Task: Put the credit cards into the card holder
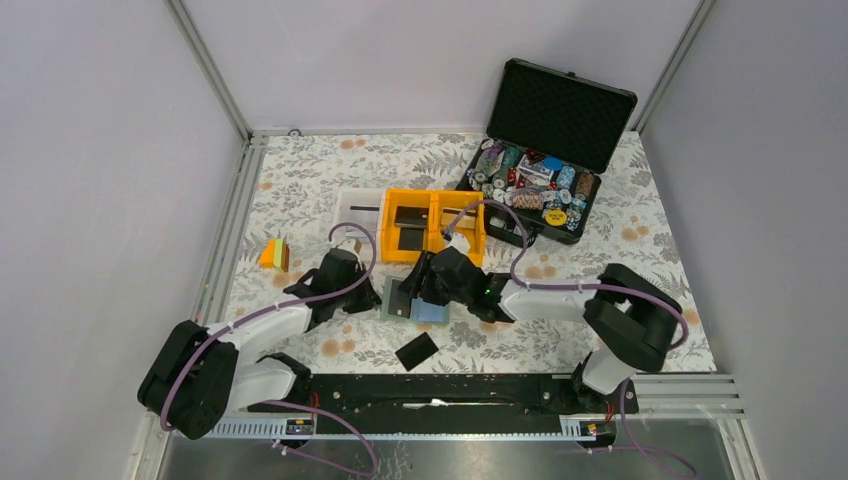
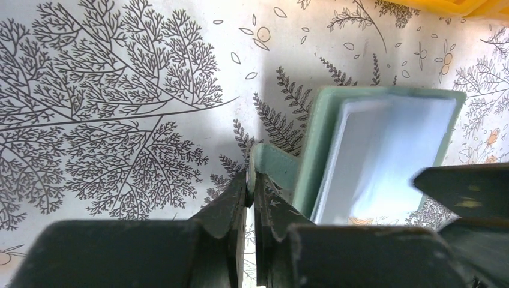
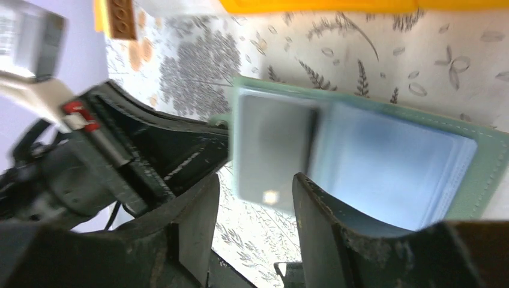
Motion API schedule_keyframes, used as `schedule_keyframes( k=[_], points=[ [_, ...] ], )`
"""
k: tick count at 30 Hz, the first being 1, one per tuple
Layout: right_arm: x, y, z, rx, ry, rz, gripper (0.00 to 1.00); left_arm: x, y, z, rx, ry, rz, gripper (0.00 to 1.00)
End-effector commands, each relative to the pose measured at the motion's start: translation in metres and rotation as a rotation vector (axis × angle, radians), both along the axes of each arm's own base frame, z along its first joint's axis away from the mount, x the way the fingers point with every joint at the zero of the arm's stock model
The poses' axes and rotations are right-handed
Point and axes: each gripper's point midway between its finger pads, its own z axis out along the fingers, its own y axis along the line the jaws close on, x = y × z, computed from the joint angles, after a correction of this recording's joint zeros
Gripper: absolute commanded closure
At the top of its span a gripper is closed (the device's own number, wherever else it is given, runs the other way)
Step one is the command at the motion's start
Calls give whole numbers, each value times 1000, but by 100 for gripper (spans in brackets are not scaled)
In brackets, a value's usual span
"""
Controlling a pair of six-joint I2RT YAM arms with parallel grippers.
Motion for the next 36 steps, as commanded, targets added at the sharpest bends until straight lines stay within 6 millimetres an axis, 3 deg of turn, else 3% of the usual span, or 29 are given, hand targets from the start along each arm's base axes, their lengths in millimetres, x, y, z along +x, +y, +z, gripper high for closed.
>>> schedule_keyframes(
  k=[1,4,7,11,17,20,23,27,32,36],
  points=[
    [19,-23,39,-66,-203,-48,42,13,1,13,28,-41,18,86],
    [25,-40,52,-130,-292,-51,36,16,5,20,36,-58,33,74],
    [28,-54,65,-189,-384,-26,30,14,7,28,38,-63,37,49],
    [34,-69,85,-268,-481,15,24,19,20,46,80,-106,73,27],
    [51,-83,111,-390,-576,114,20,34,43,103,66,-207,116,2],
    [57,-87,115,-455,-598,182,19,43,49,143,-18,-280,125,1],
    [57,-72,124,-458,-645,298,19,55,71,179,-6,-342,155,1],
    [57,-36,135,-406,-685,454,21,67,113,206,97,-399,223,1],
    [75,16,137,-372,-713,581,22,79,147,218,125,-449,351,1],
    [96,51,125,-406,-732,667,23,90,155,217,58,-460,431,1]
  ],
)
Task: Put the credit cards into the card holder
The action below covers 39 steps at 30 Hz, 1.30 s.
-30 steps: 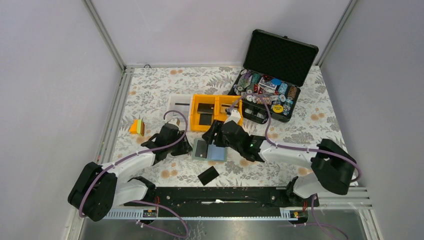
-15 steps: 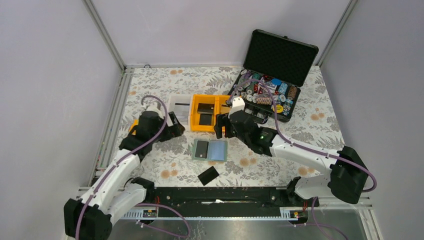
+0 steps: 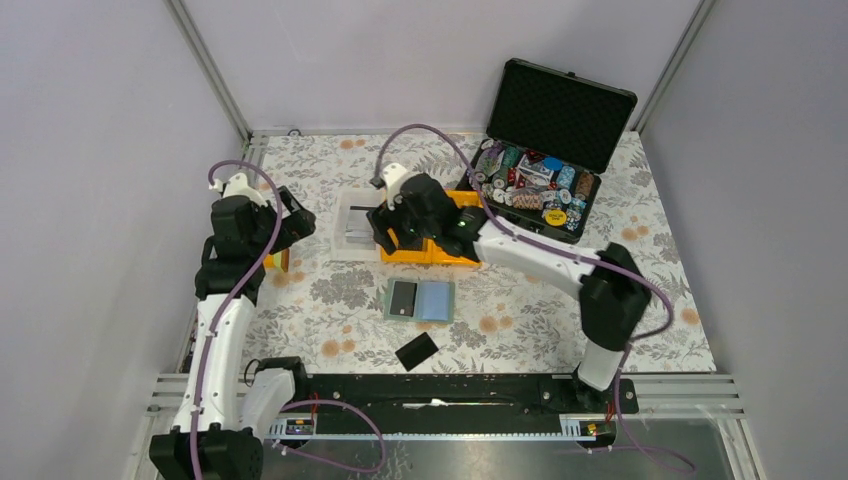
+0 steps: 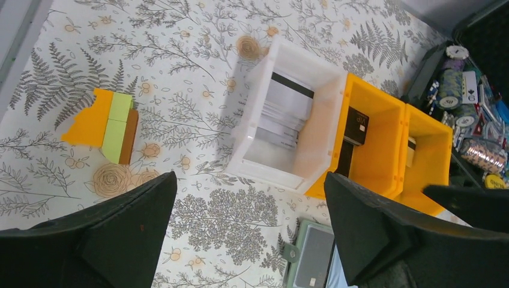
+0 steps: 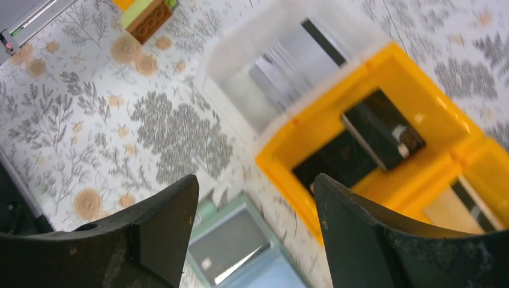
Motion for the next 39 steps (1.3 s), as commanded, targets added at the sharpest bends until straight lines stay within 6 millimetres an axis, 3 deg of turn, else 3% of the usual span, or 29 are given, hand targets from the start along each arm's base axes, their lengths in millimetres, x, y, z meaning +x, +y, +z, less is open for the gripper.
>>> schedule_keyframes(
  k=[1,8,15,21,25,29,39],
  points=[
    [18,41,-4,-52,-46,145,23,16,7,6,-69,-51,46,1],
    [50,85,-43,-139,-64,225,24,51,11,-31,-191,-77,139,8],
    [76,100,-71,-240,-110,251,22,79,15,-60,-178,-63,144,17],
    [94,115,-94,-300,-123,269,22,100,6,-82,-191,-36,68,24],
    [103,118,-113,-344,-136,279,20,107,-4,-96,-231,-13,25,32],
    [108,117,-128,-378,-146,279,19,109,-9,-105,-251,-6,0,34],
    [118,110,-145,-385,-121,273,15,107,-25,-107,-331,-31,-52,35]
  ],
)
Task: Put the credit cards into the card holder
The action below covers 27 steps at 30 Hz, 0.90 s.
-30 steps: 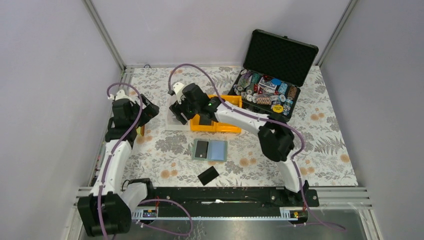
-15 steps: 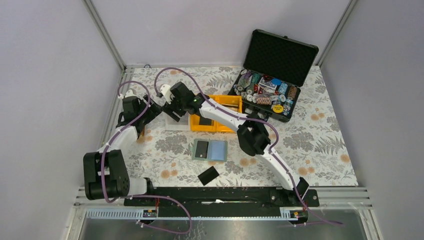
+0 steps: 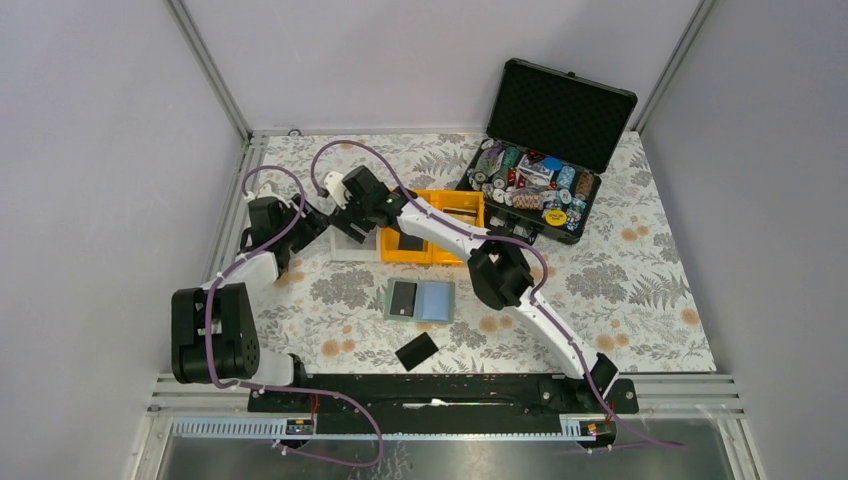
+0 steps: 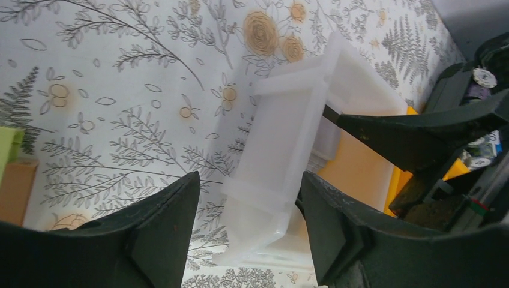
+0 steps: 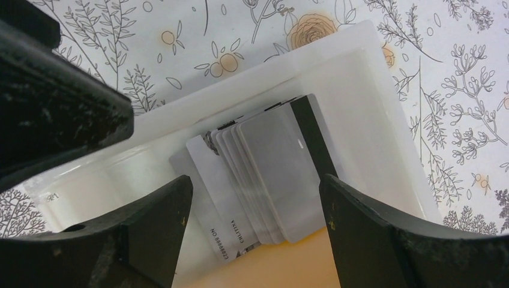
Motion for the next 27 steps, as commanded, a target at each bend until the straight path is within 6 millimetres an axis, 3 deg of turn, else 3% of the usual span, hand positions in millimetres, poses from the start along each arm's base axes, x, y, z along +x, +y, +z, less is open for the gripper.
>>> schedule_keyframes(
  k=[1,8,18,27],
  points=[
    [2,-3,-12,-23,17,19,15,19,-20,31,-79,-144,-73,36],
    [6,-12,-33,-54,56,19,14,16,-34,20,-111,-131,-115,45],
    [-6,-18,-54,-93,124,71,17,10,-47,13,-118,-112,-155,81],
    [-15,-30,-55,-134,156,66,29,-5,-68,10,-155,-112,-198,92]
  ],
)
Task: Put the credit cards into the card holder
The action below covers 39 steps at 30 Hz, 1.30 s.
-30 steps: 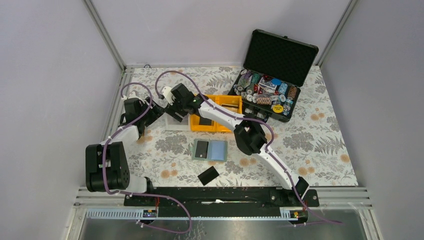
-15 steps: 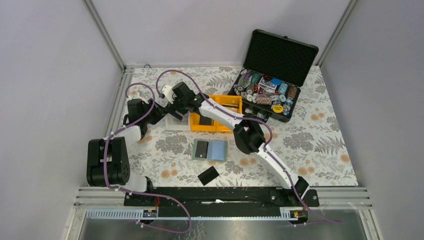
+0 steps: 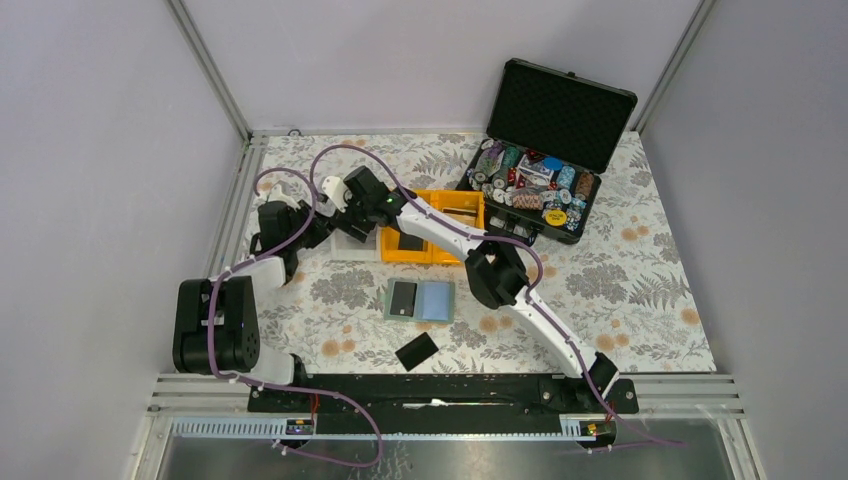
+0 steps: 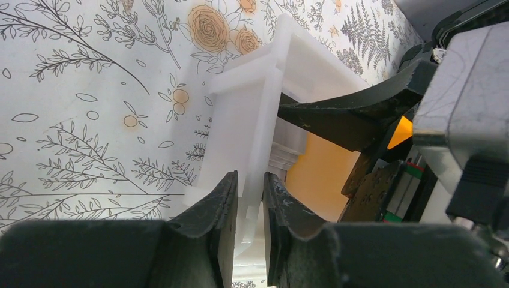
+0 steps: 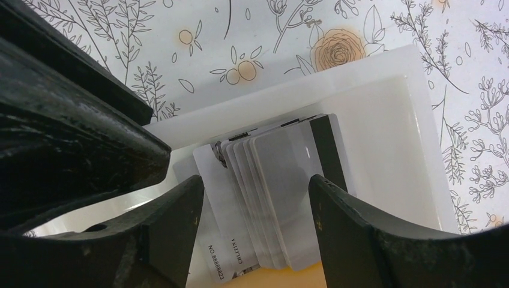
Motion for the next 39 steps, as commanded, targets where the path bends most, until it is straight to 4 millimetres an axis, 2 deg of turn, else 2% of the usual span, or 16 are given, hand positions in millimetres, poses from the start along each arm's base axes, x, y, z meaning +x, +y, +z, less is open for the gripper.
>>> schedule_keyframes(
  k=[1,4,11,16,21,25,33,39],
  points=[
    [-24,-37,-38,-138,154,-32,31,-15,-39,10,-84,-17,-109,92],
    [-34,-40,-32,-131,187,-31,38,-24,-50,11,-87,-18,-133,92],
    [-55,-47,-5,-95,241,-21,47,-37,-54,21,-103,-41,-147,93],
    [-63,-42,26,-5,225,5,48,-37,-46,35,-49,-56,-125,89],
    [-55,-42,47,32,153,-1,44,-35,-33,49,13,-85,-76,77],
    [-48,-42,44,21,118,-5,40,-33,-30,50,35,-85,-63,70],
    [-39,-38,18,-70,31,27,33,-31,-27,25,35,-8,-45,70],
    [-37,-34,7,-88,21,54,28,-34,-23,11,36,32,-13,75]
  ],
)
